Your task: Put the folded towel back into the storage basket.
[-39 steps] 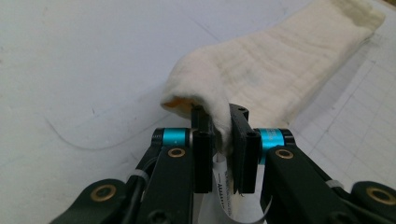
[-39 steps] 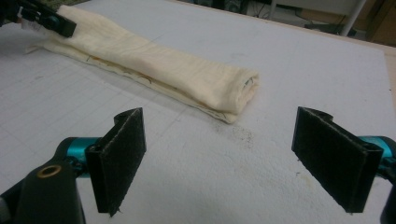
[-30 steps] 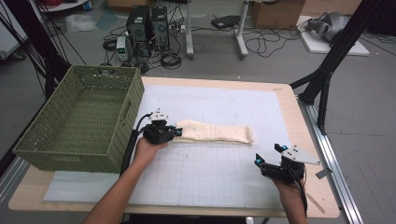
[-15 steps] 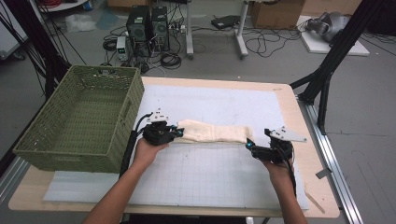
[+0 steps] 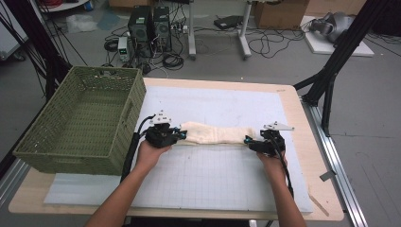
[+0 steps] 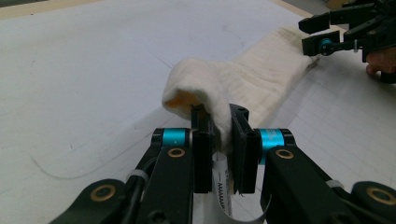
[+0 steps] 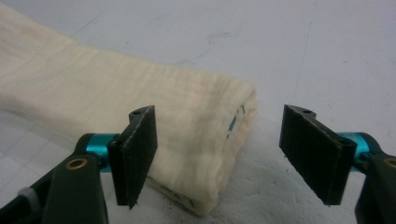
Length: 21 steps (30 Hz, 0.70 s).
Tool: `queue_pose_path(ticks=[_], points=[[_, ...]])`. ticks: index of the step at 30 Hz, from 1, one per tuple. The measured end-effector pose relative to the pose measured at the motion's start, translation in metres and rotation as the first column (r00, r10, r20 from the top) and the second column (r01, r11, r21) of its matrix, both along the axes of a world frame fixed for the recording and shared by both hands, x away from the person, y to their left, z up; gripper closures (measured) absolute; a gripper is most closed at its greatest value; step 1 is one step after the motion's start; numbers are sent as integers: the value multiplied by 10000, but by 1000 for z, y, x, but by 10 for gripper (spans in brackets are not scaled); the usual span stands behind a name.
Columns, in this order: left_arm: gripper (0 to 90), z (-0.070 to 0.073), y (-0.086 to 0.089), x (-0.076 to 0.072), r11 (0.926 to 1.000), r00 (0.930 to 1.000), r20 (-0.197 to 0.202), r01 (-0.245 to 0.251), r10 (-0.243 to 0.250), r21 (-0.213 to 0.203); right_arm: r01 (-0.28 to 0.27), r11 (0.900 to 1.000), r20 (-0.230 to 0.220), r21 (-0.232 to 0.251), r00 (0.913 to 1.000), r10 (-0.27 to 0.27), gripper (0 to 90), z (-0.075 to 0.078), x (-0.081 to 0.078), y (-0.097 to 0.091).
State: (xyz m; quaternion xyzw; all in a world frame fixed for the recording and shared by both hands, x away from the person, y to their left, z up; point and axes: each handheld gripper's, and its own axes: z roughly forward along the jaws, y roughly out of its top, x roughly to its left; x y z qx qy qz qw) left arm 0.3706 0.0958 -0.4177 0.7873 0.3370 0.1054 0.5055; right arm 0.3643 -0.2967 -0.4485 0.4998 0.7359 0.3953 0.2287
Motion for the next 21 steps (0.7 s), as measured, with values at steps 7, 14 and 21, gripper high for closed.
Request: queue_pose_path(ticks=[7,14,21], points=[[804,0,0,-2,10000,10000,31,-4,4,31,-443,9959,-190,-795,9989,429,456,-2,0,8],[805,-9,4,-4,10000,10000,47,-67,66,68,-687,9964,-471,-492,9967,664,625,-2,0,8],[808,-11,5,-6,9998,9999,28,-169,169,55,-994,9950,-685,-83,9928,986,773,-2,-1,8]])
